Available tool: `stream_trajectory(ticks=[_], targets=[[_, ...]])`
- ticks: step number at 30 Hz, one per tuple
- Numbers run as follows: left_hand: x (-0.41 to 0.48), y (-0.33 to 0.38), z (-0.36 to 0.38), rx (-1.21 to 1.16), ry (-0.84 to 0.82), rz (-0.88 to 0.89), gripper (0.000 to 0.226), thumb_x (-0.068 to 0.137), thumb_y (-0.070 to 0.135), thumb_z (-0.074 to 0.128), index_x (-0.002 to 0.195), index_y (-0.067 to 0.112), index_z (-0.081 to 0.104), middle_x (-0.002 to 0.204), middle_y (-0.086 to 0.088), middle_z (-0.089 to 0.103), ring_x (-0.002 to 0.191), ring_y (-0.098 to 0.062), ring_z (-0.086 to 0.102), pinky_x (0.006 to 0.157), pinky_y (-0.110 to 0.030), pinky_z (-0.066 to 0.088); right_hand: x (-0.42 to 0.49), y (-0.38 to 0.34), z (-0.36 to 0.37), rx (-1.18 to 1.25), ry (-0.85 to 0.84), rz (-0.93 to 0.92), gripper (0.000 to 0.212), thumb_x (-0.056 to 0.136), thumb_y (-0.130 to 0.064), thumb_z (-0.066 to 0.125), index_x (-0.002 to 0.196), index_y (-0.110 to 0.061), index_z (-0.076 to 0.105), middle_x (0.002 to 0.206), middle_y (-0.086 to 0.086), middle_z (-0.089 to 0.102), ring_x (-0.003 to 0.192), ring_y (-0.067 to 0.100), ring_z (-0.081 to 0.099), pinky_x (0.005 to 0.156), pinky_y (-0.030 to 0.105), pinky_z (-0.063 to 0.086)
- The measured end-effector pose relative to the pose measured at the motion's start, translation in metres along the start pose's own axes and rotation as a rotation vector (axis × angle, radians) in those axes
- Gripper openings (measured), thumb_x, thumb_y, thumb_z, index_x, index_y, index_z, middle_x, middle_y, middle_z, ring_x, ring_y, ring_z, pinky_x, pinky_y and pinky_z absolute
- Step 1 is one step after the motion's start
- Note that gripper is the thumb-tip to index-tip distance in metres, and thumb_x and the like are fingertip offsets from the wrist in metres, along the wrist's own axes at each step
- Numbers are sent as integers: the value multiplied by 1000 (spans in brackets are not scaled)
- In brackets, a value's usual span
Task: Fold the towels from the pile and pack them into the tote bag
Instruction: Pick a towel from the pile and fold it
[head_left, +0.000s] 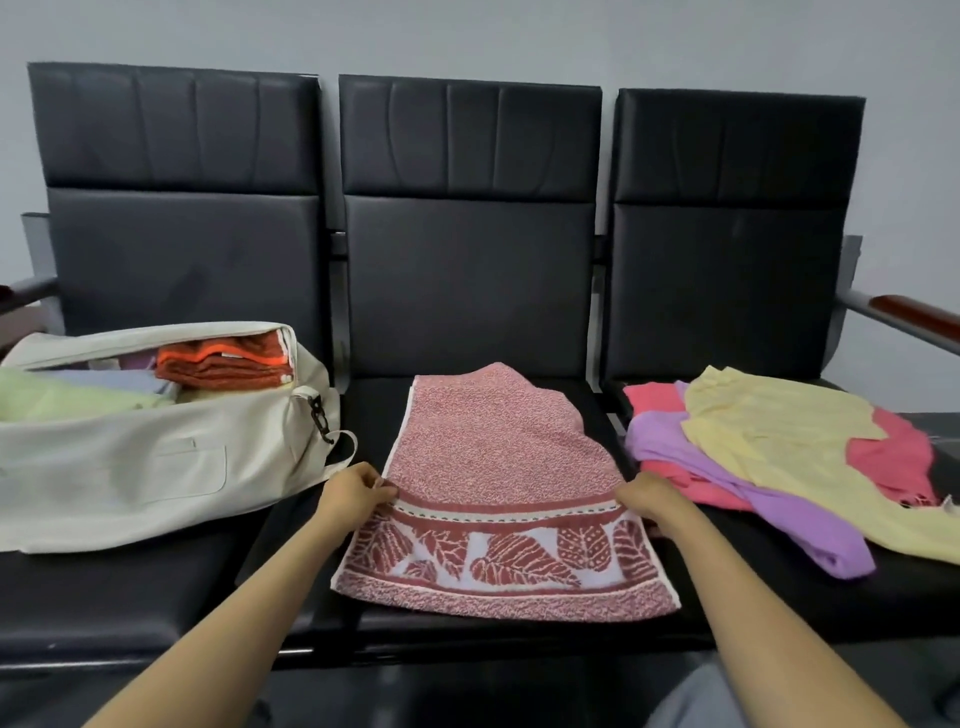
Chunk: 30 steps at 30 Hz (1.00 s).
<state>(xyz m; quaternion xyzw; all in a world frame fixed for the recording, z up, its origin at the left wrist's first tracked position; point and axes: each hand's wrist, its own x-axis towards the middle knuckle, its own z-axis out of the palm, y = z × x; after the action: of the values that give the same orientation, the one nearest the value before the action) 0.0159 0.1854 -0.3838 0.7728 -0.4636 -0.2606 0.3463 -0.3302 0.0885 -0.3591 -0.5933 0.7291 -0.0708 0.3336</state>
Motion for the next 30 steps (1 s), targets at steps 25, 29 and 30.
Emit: stream_trajectory(ticks=[25,29,30], targets=[[-36,67,-76,-675,-32,124,24,89,1,62,112,5,67,92,-14,71,83,-28,68,84,-41,57,-60,-14,-80,727,-319,-274,26,94,-4,53,118,-6,64,88,13,71,81,22,66,72,33,54],[-50,137,-130,-702,83,350,25,91,1,59,110,15,68,92,-5,69,73,-13,66,73,-27,59,-100,-61,-132,858,-44,-562,32,95,1,50,123,-8,62,95,8,69,76,18,68,63,27,56],[-53,153,-145,-715,102,385,26,91,2,58,111,16,68,93,-4,69,73,-11,66,72,-27,58,-112,-72,-144,891,5,-624,33,95,1,49,124,-10,61,98,7,69,75,16,69,61,26,56]])
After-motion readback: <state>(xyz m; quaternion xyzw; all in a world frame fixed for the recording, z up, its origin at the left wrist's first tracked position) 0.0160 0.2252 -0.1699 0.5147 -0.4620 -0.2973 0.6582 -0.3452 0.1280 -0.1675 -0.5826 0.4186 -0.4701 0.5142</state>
